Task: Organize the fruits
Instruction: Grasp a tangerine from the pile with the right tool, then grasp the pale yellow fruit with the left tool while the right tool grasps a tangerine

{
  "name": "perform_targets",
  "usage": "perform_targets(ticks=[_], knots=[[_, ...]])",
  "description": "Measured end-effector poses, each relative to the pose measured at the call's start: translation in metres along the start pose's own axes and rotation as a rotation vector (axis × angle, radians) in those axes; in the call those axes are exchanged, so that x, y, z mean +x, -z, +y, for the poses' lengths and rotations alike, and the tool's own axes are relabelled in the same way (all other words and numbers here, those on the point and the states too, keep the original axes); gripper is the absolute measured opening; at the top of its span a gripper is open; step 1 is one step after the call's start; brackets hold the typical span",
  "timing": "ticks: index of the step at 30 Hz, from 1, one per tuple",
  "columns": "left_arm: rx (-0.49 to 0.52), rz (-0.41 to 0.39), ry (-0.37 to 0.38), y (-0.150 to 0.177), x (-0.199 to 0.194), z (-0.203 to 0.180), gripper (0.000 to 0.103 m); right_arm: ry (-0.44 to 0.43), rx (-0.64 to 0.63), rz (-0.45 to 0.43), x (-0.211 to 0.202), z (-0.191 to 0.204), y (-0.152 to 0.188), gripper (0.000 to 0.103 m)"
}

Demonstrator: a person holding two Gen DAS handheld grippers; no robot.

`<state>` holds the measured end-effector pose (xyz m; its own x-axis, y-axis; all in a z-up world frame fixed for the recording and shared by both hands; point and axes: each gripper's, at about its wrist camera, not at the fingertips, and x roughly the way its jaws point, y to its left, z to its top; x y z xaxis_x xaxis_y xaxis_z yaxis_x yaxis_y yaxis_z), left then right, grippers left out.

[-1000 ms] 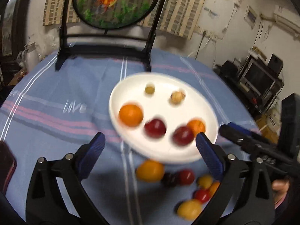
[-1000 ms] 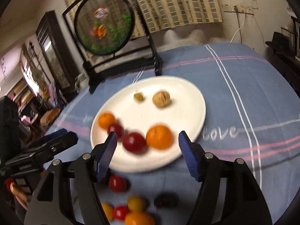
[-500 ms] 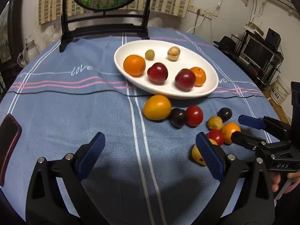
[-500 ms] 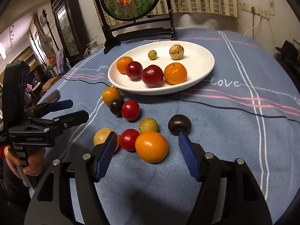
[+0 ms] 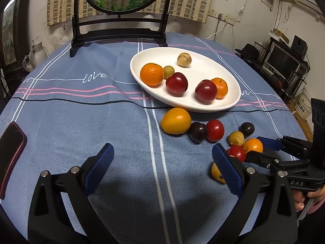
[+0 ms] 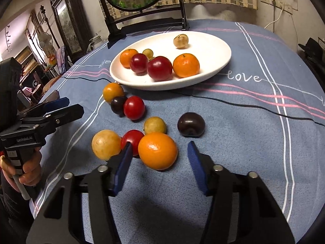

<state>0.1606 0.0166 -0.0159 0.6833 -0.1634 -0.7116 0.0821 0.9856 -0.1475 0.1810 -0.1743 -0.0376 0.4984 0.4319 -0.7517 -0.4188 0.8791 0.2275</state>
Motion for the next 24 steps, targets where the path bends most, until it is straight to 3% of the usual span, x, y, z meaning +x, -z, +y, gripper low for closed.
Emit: perform_targets(ticks=[4,7,13,17,20,21,24], knots=[[0.002,0.0,0.001,0.0,0.0,0.0,0.099,-0.011,0.004,0.004,0.001,-0.001,0.0,0.05],[0.008,0.0,-0.004,0.0,0.001,-0.001,0.099,-0.025,0.0,0.004,0.0,0.0,0.0,0.041],[0.008,0.015,0.019,0.001,0.002,-0.003,0.099,-0.037,0.025,-0.02,-0.007,-0.006,-0.001,0.04],[0.138,0.053,0.145,0.01,0.001,-0.03,0.099,-0.045,0.088,-0.066,-0.015,-0.017,-0.004,0.04],[0.291,0.041,0.116,0.022,0.001,-0.056,0.097,-0.036,0.115,-0.062,-0.015,-0.023,-0.004,0.04],[0.321,0.046,0.134,0.024,0.0,-0.062,0.091,-0.035,0.12,-0.058,-0.015,-0.023,-0.004,0.04],[0.319,0.06,0.164,0.024,0.002,-0.062,0.083,-0.029,0.124,-0.051,-0.014,-0.024,-0.004,0.04]])
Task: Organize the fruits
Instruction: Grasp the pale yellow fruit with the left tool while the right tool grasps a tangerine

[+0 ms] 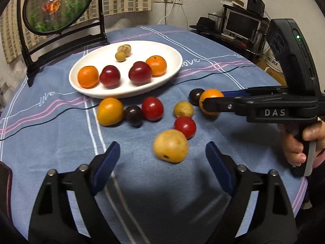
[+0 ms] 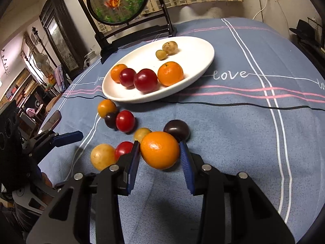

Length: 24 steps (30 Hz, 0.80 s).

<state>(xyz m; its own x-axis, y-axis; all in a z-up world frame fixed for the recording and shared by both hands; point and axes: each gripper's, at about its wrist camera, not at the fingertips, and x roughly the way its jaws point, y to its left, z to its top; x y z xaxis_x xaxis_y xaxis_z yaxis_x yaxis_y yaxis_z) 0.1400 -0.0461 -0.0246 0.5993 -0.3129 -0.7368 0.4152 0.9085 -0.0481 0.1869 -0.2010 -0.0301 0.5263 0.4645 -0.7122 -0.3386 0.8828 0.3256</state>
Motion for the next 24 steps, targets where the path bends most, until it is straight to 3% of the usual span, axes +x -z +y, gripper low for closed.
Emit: perform_targets(ticks=[5,15,24], knots=[[-0.034,0.042,0.032,-0.003,0.01,0.003,0.065,0.005,-0.008,-0.002,-0.001,0.002,0.001,0.04],[-0.034,0.101,0.053,-0.006,0.026,-0.004,0.045,0.001,-0.01,-0.003,-0.001,0.002,0.001,0.04],[-0.05,0.105,0.062,-0.006,0.028,-0.003,0.04,0.001,-0.018,-0.008,-0.001,0.004,0.0,0.04]])
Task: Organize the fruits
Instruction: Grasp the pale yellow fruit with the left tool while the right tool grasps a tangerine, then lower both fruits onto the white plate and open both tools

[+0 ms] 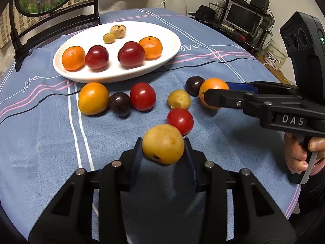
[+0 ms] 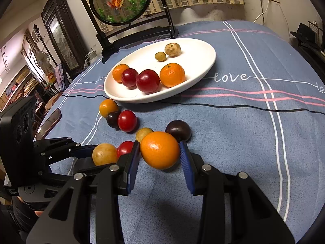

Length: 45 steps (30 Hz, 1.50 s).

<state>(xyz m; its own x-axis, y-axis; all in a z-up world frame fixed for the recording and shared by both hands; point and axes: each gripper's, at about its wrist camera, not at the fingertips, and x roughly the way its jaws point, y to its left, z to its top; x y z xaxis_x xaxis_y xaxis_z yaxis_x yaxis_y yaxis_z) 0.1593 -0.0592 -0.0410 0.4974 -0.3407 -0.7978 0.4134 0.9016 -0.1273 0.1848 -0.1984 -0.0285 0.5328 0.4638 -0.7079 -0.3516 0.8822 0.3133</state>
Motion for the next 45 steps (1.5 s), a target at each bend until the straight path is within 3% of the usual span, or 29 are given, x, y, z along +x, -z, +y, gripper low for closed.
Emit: perform_targets(ticks=[8,14,17,20,22,29,37,38,39,41,43,45], knots=[[0.0,-0.026,0.001,0.001,-0.006,0.0,0.039,-0.012,0.009,-0.017,-0.002,-0.002,0.0,0.04],[-0.053,-0.107,0.026,-0.008,-0.025,0.011,0.039,-0.032,0.017,-0.123,-0.016,-0.002,-0.007,0.04],[-0.12,-0.142,0.016,-0.029,-0.028,0.025,0.039,-0.042,0.033,-0.18,-0.017,-0.003,-0.018,0.04],[-0.171,-0.194,-0.017,-0.057,-0.03,0.036,0.039,0.014,0.057,-0.271,-0.013,-0.005,-0.042,0.04],[-0.192,-0.216,-0.048,-0.077,-0.025,0.042,0.039,0.037,0.074,-0.288,-0.004,-0.011,-0.056,0.04],[-0.263,-0.175,-0.106,-0.135,0.021,0.059,0.039,0.052,0.14,-0.243,0.044,-0.034,-0.103,0.04],[-0.298,-0.138,-0.145,-0.141,0.043,0.073,0.041,0.073,0.15,-0.211,0.071,-0.044,-0.119,0.04],[-0.301,-0.142,-0.146,-0.14,0.041,0.072,0.05,0.073,0.148,-0.203,0.073,-0.044,-0.119,0.044],[-0.302,-0.147,-0.141,-0.138,0.038,0.072,0.077,0.071,0.151,-0.198,0.074,-0.044,-0.118,0.048],[-0.312,-0.199,-0.16,-0.13,0.02,0.068,0.097,0.071,0.17,-0.182,0.069,-0.043,-0.116,0.057],[-0.304,-0.252,-0.191,-0.121,0.0,0.063,0.098,0.052,0.175,-0.186,0.06,-0.04,-0.114,0.068],[-0.28,-0.271,-0.202,-0.113,-0.012,0.058,0.101,0.048,0.162,-0.225,0.043,-0.035,-0.109,0.068]])
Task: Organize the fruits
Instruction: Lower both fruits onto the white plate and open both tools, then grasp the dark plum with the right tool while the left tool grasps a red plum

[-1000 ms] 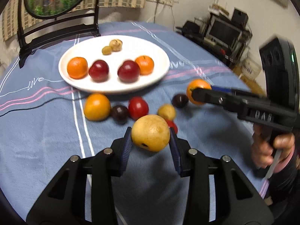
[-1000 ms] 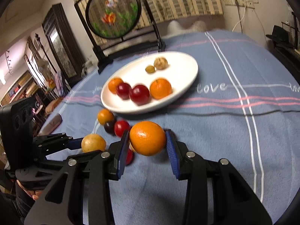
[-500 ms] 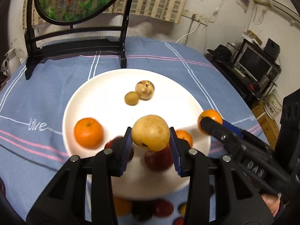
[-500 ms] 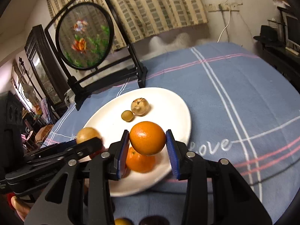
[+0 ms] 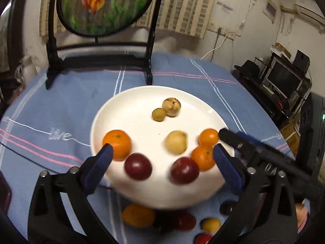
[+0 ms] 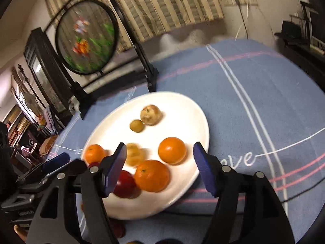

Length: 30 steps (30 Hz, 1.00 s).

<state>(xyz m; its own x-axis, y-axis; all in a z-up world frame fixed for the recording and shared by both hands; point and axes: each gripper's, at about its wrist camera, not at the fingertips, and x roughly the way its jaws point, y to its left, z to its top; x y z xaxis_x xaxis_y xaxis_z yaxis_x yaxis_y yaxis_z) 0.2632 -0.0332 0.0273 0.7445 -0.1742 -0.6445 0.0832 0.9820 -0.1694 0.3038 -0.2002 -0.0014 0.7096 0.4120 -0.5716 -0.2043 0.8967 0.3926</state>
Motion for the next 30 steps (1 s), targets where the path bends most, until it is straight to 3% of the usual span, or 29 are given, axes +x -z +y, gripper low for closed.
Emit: perform_targets(ticks=[7,17,20,30], knots=[[0.068,0.006,-0.105,0.034,-0.027,0.017,0.101,-0.019,-0.061,0.043,-0.031,0.011,0.023,0.068],[-0.064,-0.008,-0.154,0.041,-0.041,0.053,0.101,0.097,-0.103,0.225,-0.027,0.012,0.066,0.068],[-0.098,-0.007,-0.143,0.041,-0.041,0.058,0.101,0.083,-0.074,0.248,-0.029,0.004,0.07,0.068],[-0.104,0.003,-0.086,0.042,-0.043,0.055,0.101,0.118,-0.157,0.241,-0.033,0.011,0.075,0.068]])
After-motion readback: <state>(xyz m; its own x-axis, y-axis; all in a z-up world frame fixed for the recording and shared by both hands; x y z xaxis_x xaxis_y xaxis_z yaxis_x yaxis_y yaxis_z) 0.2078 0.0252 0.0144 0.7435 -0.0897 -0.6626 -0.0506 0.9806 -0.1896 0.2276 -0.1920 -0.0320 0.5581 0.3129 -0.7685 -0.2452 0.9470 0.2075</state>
